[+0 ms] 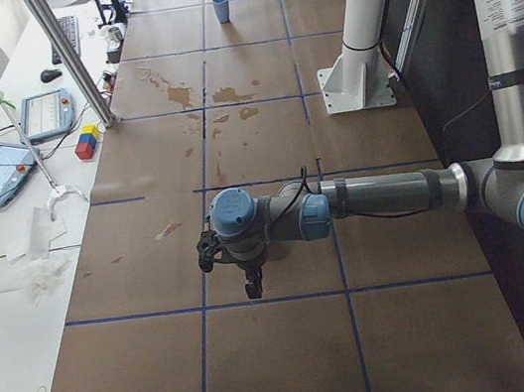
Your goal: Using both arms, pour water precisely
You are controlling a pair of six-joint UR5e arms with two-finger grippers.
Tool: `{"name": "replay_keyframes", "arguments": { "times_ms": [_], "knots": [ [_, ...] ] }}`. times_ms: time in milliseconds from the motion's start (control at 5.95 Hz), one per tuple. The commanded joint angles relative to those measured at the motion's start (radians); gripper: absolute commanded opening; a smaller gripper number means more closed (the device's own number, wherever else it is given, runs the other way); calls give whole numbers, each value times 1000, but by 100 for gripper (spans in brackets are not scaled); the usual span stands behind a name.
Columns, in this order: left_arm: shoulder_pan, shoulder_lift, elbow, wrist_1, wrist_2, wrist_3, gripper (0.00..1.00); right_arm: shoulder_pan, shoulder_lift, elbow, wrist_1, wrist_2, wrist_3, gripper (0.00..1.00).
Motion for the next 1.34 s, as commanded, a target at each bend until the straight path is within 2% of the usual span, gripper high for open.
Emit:
{"name": "replay_keyframes", "arguments": {
  "times_ms": [0,168,504,840,1176],
  "knots": [
    [157,-2,9,-203,12,-285,100,-2,-1,-6,4,1,3,100],
    [226,-2,38,-288,46,-386,100,-2,0,-8,1,3,3,100],
    [329,-31,65,-327,124,-518,100,-2,-1,-9,0,4,1,100],
    [360,-60,88,-327,123,-520,100,-5,-1,-11,-2,4,1,100],
    [386,-117,161,-327,121,-522,98,-15,-1,-16,-2,4,3,100]
  ]
}}
